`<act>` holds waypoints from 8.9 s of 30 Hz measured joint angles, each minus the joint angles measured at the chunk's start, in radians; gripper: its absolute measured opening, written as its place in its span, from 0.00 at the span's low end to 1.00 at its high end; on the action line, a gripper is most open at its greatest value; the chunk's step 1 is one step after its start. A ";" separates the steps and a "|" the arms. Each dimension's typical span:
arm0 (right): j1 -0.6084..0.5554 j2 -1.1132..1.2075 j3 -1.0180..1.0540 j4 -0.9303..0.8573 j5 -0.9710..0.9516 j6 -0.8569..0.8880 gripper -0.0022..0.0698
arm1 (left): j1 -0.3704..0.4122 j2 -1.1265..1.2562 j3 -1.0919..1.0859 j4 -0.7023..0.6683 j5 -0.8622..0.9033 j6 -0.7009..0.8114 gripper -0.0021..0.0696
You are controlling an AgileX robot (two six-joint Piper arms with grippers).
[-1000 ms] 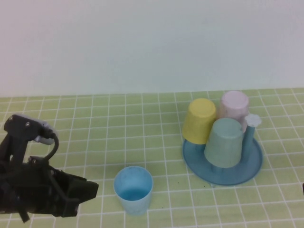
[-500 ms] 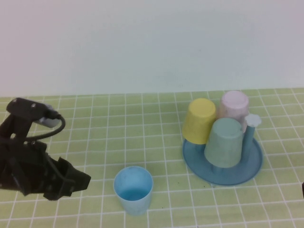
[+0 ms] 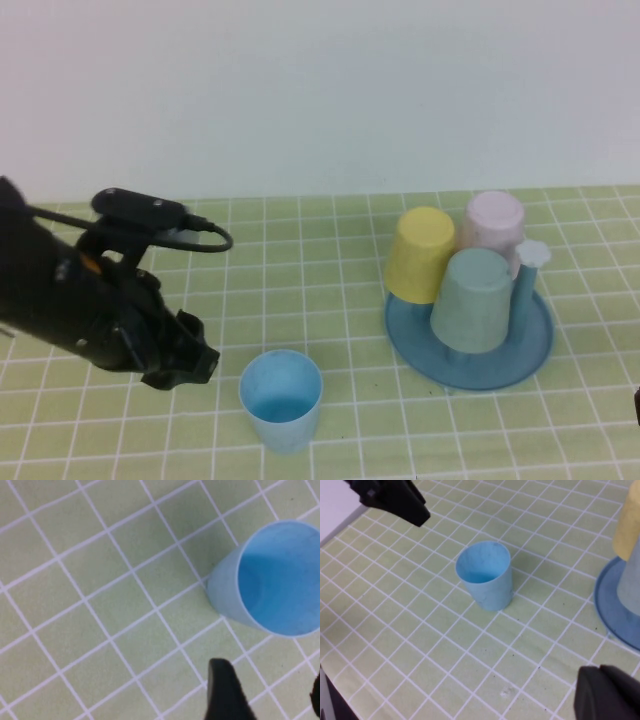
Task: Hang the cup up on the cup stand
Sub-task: Pick up the cup from the table, then adjust the cup with two arms
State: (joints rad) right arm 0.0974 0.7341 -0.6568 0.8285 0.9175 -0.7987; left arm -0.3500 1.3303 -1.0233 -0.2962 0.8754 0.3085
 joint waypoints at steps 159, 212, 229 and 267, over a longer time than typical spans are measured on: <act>0.324 0.630 -0.330 0.164 -0.091 -0.617 0.74 | 0.022 -0.049 -0.362 -0.451 0.408 0.607 0.64; 0.324 0.630 -0.330 0.109 0.185 -0.235 0.99 | -0.160 -0.071 -0.226 -0.449 0.314 0.705 0.03; 0.255 0.630 -0.330 0.296 -0.179 0.532 0.99 | -0.178 -0.287 0.073 -0.422 -0.249 0.674 0.03; 0.252 0.630 -0.200 0.880 -0.446 0.751 0.99 | -0.653 -0.097 0.140 -0.488 -1.053 0.774 0.03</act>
State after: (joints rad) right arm 0.3491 1.3638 -0.8570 1.7082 0.4714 -0.0479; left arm -1.0032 1.2334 -0.8830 -0.7841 -0.1777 1.0821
